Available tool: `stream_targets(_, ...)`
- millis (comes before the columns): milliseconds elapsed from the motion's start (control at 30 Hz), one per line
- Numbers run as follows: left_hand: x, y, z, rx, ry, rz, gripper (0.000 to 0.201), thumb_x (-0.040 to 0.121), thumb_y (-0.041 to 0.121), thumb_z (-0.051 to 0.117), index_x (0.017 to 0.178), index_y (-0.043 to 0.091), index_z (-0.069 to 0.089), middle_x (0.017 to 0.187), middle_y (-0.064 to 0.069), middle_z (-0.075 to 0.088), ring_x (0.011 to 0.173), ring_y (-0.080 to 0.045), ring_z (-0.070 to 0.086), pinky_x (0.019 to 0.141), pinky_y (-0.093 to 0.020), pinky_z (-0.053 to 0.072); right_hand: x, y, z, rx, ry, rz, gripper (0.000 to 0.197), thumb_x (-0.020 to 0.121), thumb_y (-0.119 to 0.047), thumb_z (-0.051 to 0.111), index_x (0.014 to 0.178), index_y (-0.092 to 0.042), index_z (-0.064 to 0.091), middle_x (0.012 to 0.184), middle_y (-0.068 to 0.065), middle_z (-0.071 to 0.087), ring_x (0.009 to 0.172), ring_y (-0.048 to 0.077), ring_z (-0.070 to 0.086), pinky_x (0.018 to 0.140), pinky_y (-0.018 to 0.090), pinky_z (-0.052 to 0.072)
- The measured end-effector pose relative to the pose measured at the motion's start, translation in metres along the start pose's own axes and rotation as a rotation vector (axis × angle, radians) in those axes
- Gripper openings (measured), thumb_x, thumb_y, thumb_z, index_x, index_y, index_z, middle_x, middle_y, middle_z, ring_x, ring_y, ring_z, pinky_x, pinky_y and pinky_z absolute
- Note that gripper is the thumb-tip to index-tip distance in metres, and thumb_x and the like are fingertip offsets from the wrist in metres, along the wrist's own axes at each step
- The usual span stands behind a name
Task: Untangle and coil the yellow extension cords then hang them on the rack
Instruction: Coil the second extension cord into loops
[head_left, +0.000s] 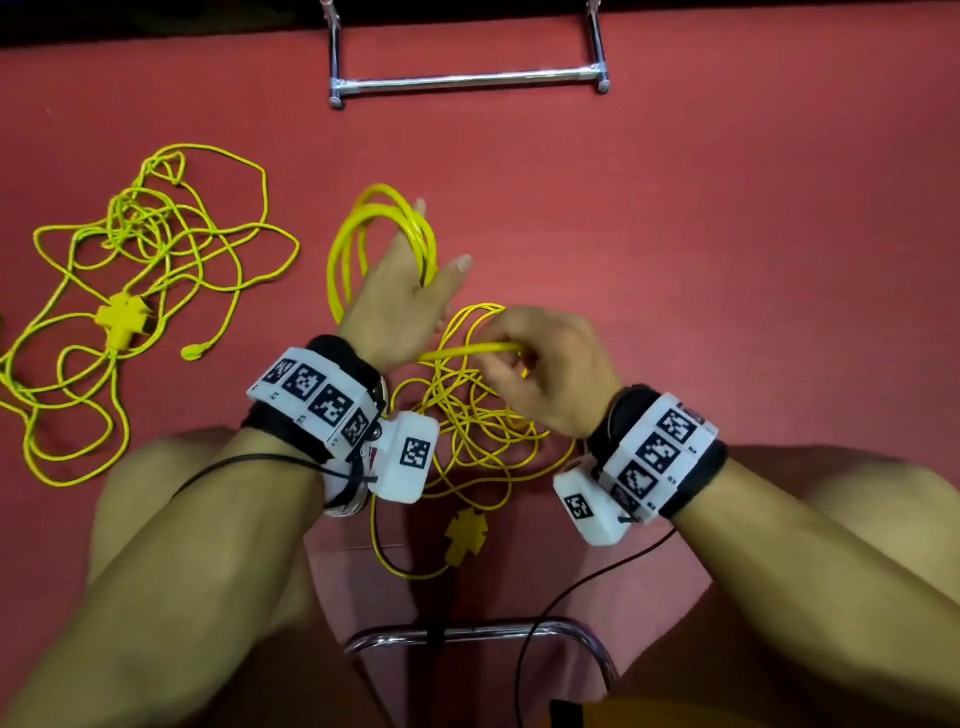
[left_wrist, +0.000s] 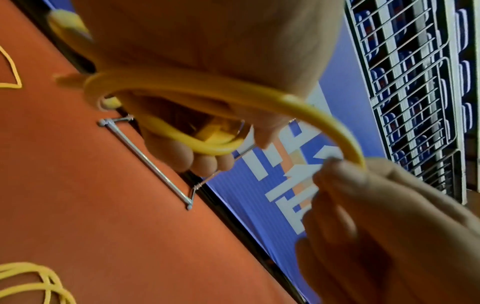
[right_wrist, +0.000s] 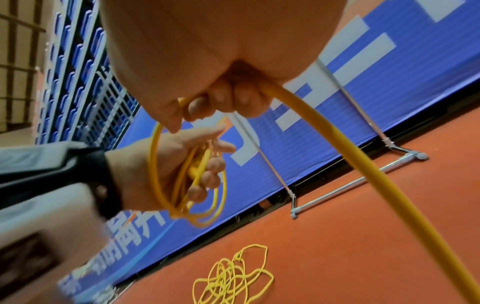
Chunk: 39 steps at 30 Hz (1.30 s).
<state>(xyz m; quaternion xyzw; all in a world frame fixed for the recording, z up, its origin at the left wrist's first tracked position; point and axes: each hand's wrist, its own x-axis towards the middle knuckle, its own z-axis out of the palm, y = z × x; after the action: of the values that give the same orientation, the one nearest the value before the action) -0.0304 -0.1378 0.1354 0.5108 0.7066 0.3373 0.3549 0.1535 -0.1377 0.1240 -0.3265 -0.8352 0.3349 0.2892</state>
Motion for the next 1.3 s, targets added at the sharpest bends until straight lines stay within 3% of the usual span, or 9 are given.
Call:
stream_targets(67, -0.007, 0.009, 0.006, -0.060, -0.108, -0.116, 0.052, 0.101, 0.054, 0.043, 0.142, 0.022, 0.046, 0.075, -0.007, 0.068, 0.069, -0.025, 0.069, 0.065, -0.037, 0.056, 0.005, 0.003, -0.010, 0.014, 0.172, 0.051, 0.019, 0.084, -0.029, 0.072, 0.078, -0.011, 0.067, 0.062, -0.004, 0.058, 0.056, 0.008, 0.049, 0.056, 0.023, 0.041)
stream_targets(167, -0.020, 0.026, 0.012, -0.413, -0.304, -0.316, 0.065, 0.088, 0.074, 0.033, 0.104, 0.020, 0.065, 0.054, -0.008, 0.059, 0.041, -0.025, 0.056, 0.039, -0.025, 0.043, 0.014, 0.013, -0.022, 0.014, 0.306, 0.185, 0.037, 0.081, -0.046, 0.072, 0.067, -0.013, 0.063, 0.053, -0.002, 0.050, 0.049, 0.012, 0.043, 0.051, 0.027, 0.035)
stream_targets(267, -0.025, 0.028, 0.013, -0.425, -0.470, -0.201, 0.054, 0.079, 0.071, 0.048, 0.081, 0.021, 0.071, 0.049, -0.011, 0.055, 0.035, -0.025, 0.048, 0.035, -0.020, 0.037, 0.018, 0.022, -0.028, -0.022, 0.299, 0.256, 0.044, 0.080, -0.050, 0.069, 0.060, -0.013, 0.055, 0.049, -0.001, 0.043, 0.048, 0.019, 0.039, 0.049, 0.030, 0.030)
stream_targets(400, -0.033, 0.022, 0.019, -0.289, -0.624, -0.135, 0.036, 0.075, 0.047, 0.072, 0.079, 0.015, 0.058, 0.051, -0.013, 0.051, 0.043, -0.026, 0.045, 0.036, -0.022, 0.035, 0.020, 0.029, -0.031, -0.059, 0.274, 0.246, 0.040, 0.082, -0.043, 0.074, 0.062, -0.014, 0.053, 0.049, -0.003, 0.041, 0.048, 0.020, 0.037, 0.049, 0.029, 0.028)
stream_targets(567, -0.037, 0.026, 0.018, -0.531, -0.693, -0.262, 0.032, 0.088, 0.038, 0.057, 0.069, 0.013, 0.050, 0.044, -0.007, 0.039, 0.034, -0.018, 0.036, 0.034, -0.018, 0.031, 0.024, 0.040, -0.029, -0.071, 0.321, 0.305, 0.032, 0.089, -0.038, 0.065, 0.069, -0.015, 0.055, 0.055, -0.002, 0.051, 0.053, 0.021, 0.047, 0.053, 0.032, 0.035)
stream_targets(700, -0.037, 0.035, 0.008, -0.885, -0.735, -0.311, 0.040, 0.093, 0.042, 0.046, 0.062, 0.017, 0.054, 0.041, -0.001, 0.037, 0.031, -0.014, 0.035, 0.033, -0.015, 0.031, 0.027, 0.064, -0.023, -0.080, 0.215, 0.585, 0.037, 0.092, -0.038, 0.061, 0.067, -0.013, 0.051, 0.058, 0.002, 0.052, 0.066, 0.029, 0.049, 0.065, 0.042, 0.043)
stream_targets(933, -0.017, 0.038, -0.019, -1.382, -0.396, -0.220, 0.055, 0.096, 0.054, 0.032, 0.068, 0.015, 0.059, 0.043, 0.005, 0.036, 0.035, -0.008, 0.033, 0.036, -0.012, 0.028, -0.007, 0.090, 0.027, -0.119, -0.381, 0.771, 0.027, 0.099, -0.025, 0.049, 0.082, -0.010, 0.063, 0.083, 0.011, 0.070, 0.081, 0.029, 0.066, 0.069, 0.034, 0.048)
stream_targets(1133, -0.003, 0.026, -0.041, -1.561, -0.037, -0.159, 0.063, 0.103, 0.057, 0.026, 0.070, 0.013, 0.057, 0.048, 0.005, 0.038, 0.043, -0.009, 0.038, 0.040, -0.015, 0.033, -0.032, 0.090, 0.048, -0.275, -0.631, 0.757, 0.029, 0.102, -0.028, 0.043, 0.116, -0.008, 0.059, 0.121, 0.018, 0.063, 0.111, 0.033, 0.061, 0.094, 0.037, 0.046)
stream_targets(1300, 0.004, 0.019, -0.038, -1.246, 0.219, -0.127, 0.037, 0.106, 0.046, 0.035, 0.099, 0.017, 0.055, 0.052, 0.000, 0.048, 0.046, -0.016, 0.048, 0.045, -0.022, 0.040, -0.030, 0.065, 0.048, -0.186, -0.696, 0.602, 0.037, 0.105, -0.027, 0.038, 0.138, -0.010, 0.038, 0.127, 0.018, 0.059, 0.119, 0.033, 0.058, 0.099, 0.043, 0.042)
